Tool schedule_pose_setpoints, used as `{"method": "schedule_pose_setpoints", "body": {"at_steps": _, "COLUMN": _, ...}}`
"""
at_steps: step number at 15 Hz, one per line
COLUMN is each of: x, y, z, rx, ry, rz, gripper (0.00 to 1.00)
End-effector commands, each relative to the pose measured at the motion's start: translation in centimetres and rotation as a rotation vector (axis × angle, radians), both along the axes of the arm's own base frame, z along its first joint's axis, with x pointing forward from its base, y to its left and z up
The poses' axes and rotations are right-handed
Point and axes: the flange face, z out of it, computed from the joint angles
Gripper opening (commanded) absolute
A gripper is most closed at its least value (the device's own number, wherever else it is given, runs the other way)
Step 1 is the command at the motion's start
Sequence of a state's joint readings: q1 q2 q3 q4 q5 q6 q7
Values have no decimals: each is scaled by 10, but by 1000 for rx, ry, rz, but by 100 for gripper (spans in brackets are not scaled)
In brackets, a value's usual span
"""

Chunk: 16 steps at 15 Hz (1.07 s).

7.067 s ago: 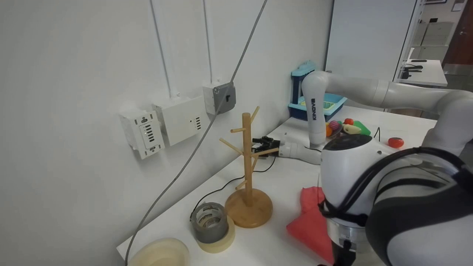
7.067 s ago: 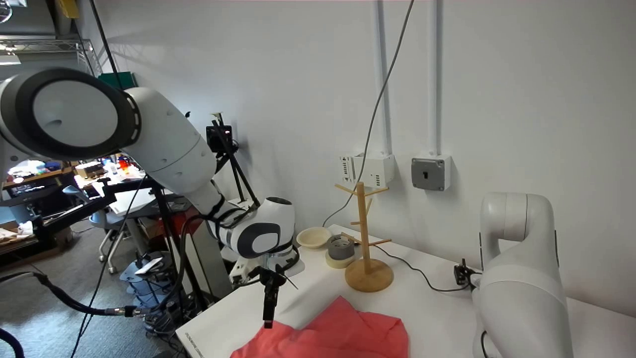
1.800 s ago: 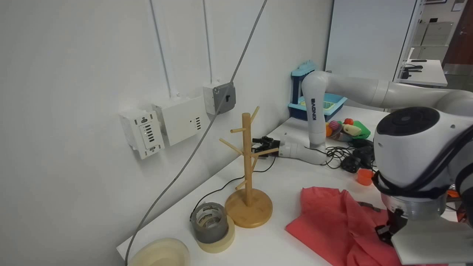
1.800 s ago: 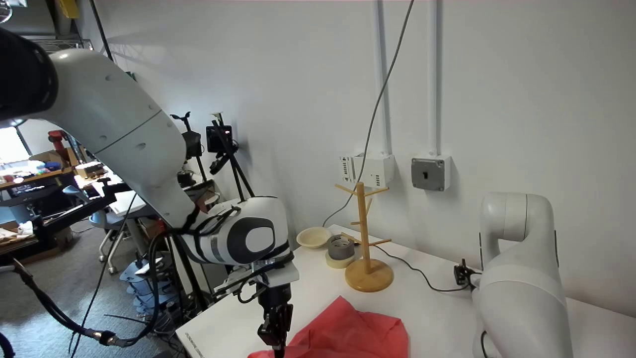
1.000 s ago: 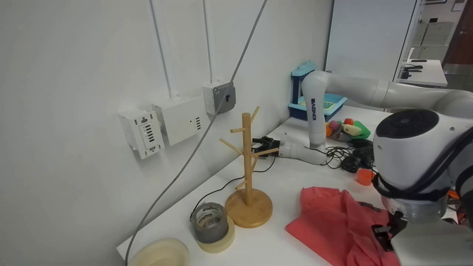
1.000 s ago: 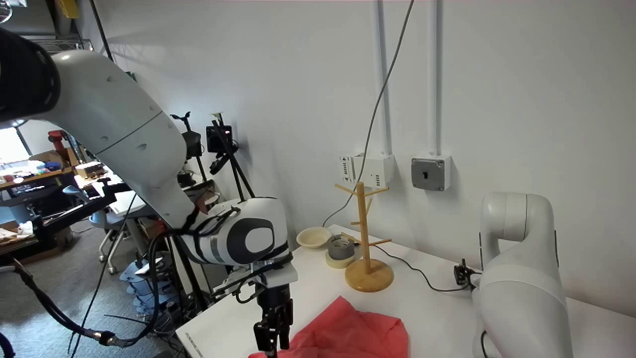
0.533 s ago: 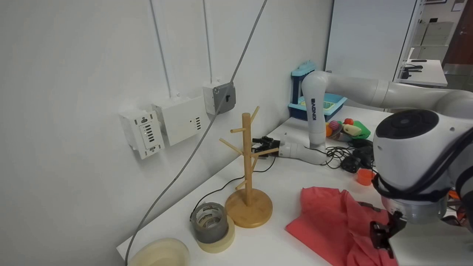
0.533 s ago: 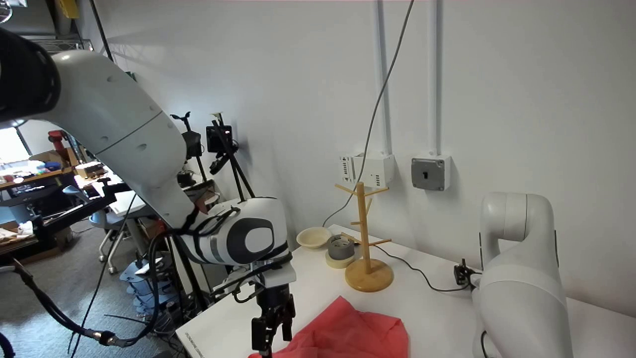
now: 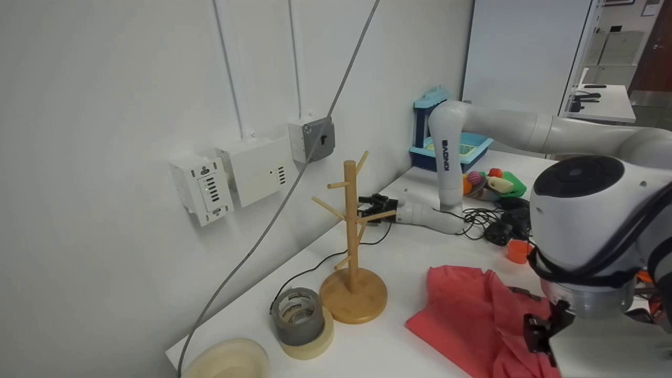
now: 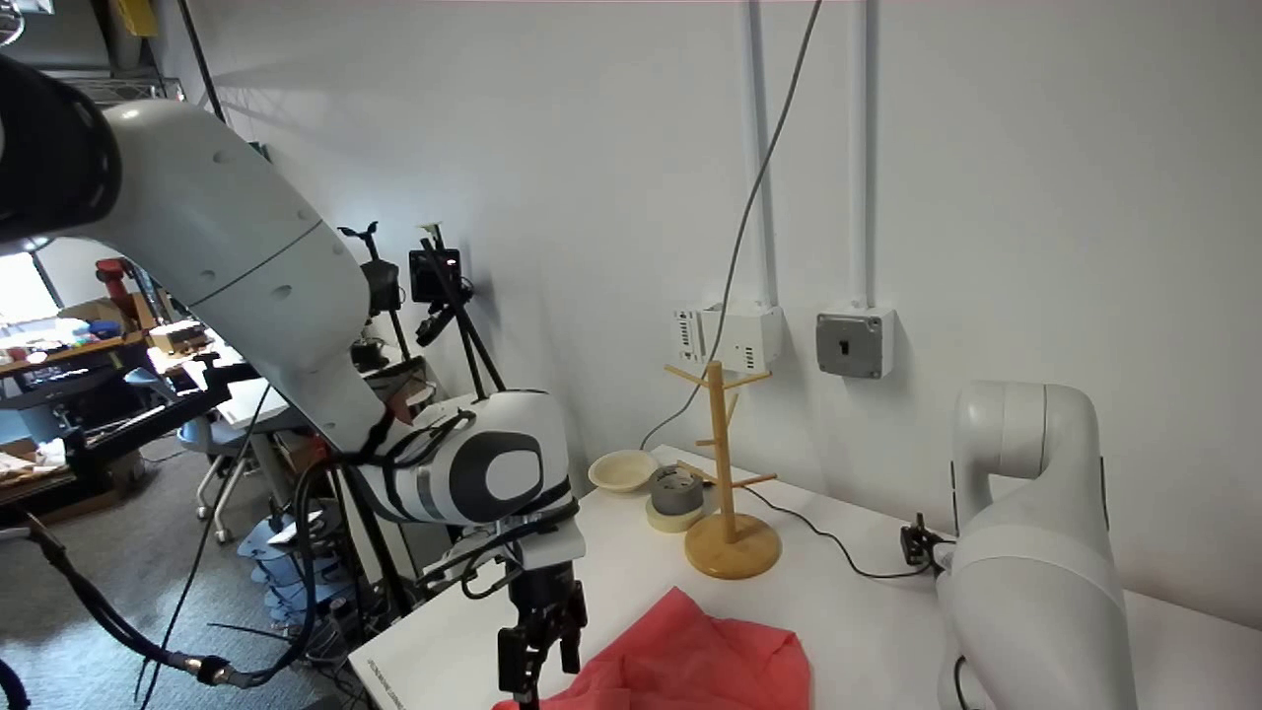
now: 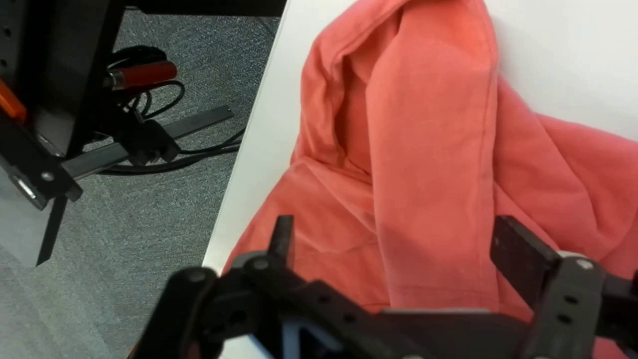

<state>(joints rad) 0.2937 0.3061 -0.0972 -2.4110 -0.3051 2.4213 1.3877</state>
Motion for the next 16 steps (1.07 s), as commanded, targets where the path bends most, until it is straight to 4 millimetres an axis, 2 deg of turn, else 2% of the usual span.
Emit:
{"method": "schedule_pose_setpoints", "body": {"at_steps": 1, "x": 3, "y": 0, "z": 0, "rx": 21, "ry": -27, "rz": -6, "gripper": 100}}
{"method": "schedule_pose_setpoints", "body": {"at_steps": 11, "x": 3, "y": 6, "z": 1, "rx": 35, "ry": -28, "rz": -17, "gripper": 100}}
{"method": "schedule_pose_setpoints", "body": {"at_steps": 16, "x": 11, "y": 10, "z": 1, "rx": 72, "ry": -121, "rz": -18, "gripper": 100}}
